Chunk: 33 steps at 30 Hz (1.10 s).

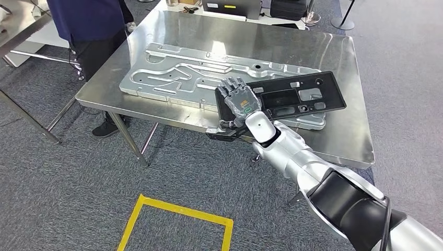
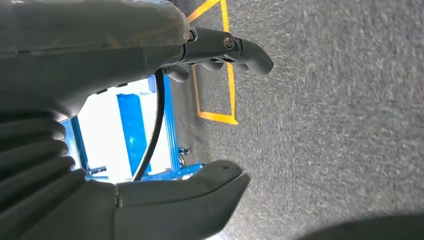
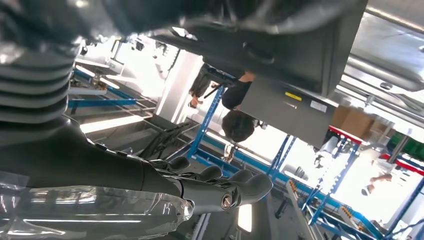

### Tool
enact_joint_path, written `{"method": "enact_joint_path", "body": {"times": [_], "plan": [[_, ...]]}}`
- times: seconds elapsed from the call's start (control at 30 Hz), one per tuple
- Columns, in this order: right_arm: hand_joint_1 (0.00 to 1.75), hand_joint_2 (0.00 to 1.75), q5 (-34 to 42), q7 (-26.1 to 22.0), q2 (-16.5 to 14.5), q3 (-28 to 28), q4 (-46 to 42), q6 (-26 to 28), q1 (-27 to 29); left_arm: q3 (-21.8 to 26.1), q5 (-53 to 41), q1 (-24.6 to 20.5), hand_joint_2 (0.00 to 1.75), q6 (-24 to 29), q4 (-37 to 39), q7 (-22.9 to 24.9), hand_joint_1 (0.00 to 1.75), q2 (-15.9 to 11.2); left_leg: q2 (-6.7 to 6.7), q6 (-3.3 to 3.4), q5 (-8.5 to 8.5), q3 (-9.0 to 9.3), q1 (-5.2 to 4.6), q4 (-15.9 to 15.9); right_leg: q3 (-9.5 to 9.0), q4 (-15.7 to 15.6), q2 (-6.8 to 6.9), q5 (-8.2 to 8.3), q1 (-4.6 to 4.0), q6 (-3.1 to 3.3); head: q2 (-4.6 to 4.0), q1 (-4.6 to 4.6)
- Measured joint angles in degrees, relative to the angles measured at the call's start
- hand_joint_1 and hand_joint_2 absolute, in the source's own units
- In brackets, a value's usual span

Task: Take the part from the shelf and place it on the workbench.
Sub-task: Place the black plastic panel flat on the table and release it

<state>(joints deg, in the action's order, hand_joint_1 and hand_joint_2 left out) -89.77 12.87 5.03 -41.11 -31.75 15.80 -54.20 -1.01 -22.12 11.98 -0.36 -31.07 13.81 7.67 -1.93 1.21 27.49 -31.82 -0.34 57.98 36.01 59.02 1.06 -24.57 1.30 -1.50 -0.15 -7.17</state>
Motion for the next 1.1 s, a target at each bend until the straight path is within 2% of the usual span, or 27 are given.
{"method": "enact_joint_path", "body": {"times": [0.37,0.8,0.9,1.03,1.1], "plan": [[0.00,0.00,1.82,-2.38,0.02,0.15,-5.29,0.35,1.34,2.60,-1.72,1.50,0.00,-1.15,-3.03,0.63,0.00,0.83,-0.02,-0.01,-0.01,0.00,0.04,0.02,0.00,0.01,-0.04,0.02,-0.01,0.00,0.00,0.00],[0.00,0.00,8.04,-7.13,0.02,0.15,-20.09,0.11,4.21,4.73,-5.26,2.42,0.00,-3.07,-5.19,0.79,0.00,1.44,-0.04,-0.01,-0.01,-0.01,0.04,0.05,-0.01,0.01,-0.06,0.02,-0.01,0.00,0.00,0.00],[0.00,0.00,13.95,-10.32,-0.02,0.14,-24.40,-1.37,4.93,5.00,-6.40,2.61,0.00,-3.43,-5.46,0.78,0.00,1.51,-0.05,-0.01,-0.01,-0.02,0.04,0.04,-0.01,0.01,-0.06,0.03,-0.01,-0.01,0.00,0.00],[0.00,0.00,28.89,-15.26,-0.28,-0.02,-32.69,-10.54,5.98,6.08,-8.41,3.19,0.00,-4.45,-6.42,0.77,0.00,1.67,-0.05,-0.01,-0.01,-0.04,0.05,0.04,0.01,0.01,-0.07,0.03,-0.02,0.00,0.00,0.00],[0.00,0.00,31.68,-15.60,-0.30,-0.27,-36.16,-12.60,6.13,6.56,-8.96,3.57,0.00,-4.89,-7.05,0.80,0.00,1.73,-0.04,-0.01,-0.01,-0.04,0.05,0.04,0.01,0.01,-0.06,0.02,-0.02,0.00,0.00,0.00]]}}
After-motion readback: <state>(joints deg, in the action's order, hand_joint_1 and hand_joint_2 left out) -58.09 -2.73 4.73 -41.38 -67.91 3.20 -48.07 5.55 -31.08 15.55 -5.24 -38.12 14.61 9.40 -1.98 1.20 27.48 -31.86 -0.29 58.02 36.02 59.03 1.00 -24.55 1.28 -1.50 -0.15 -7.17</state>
